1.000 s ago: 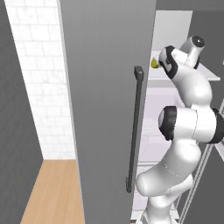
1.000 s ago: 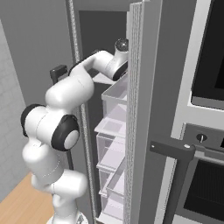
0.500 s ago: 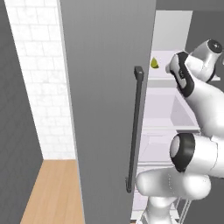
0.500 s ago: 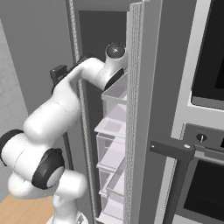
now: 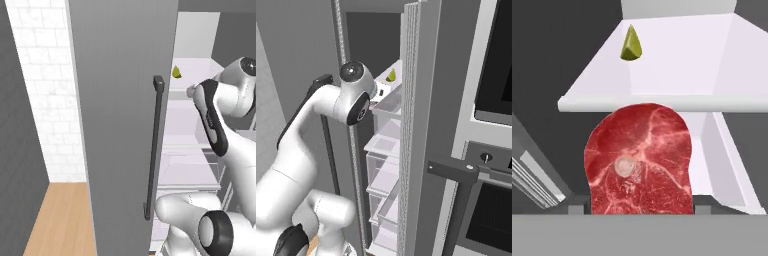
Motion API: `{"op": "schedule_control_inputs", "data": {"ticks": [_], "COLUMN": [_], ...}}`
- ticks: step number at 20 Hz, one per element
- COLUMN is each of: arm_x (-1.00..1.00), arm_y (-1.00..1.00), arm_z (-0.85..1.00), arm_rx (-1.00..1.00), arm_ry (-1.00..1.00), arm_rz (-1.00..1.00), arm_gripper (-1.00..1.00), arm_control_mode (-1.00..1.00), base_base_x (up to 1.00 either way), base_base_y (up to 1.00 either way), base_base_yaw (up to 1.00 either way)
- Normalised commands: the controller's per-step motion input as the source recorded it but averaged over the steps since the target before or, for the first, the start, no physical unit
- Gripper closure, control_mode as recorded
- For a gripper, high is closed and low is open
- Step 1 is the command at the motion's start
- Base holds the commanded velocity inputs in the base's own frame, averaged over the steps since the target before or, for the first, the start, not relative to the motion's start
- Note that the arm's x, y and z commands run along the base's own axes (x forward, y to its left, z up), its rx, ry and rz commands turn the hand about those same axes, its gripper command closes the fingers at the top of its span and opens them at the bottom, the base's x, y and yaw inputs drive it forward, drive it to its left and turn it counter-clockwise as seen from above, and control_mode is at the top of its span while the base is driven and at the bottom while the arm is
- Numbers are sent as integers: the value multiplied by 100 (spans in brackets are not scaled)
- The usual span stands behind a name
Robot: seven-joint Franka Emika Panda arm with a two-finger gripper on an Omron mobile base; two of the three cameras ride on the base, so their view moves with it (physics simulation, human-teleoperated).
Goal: Place one lemon wedge and one steak in each tupperware on the nearby counter, to pack two identical lunches.
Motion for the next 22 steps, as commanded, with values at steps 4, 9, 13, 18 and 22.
{"op": "schedule_control_inputs", "data": {"ticks": [4,9,13,18,22], "arm_x": [-100,-100,-100,-92,-25], "arm_y": [59,40,16,23,5], "arm_z": [-27,-81,-99,-100,-36], "arm_rx": [0,0,5,9,5], "arm_ry": [0,7,2,7,2], "arm_rz": [-5,-5,-3,-2,0], "arm_gripper": [100,100,100,100,100], "arm_control_mode": [-100,-100,-100,-100,-100], "base_base_x": [0,0,0,0,0], "base_base_y": [0,0,0,0,0], "base_base_yaw": [0,0,0,0,0]}}
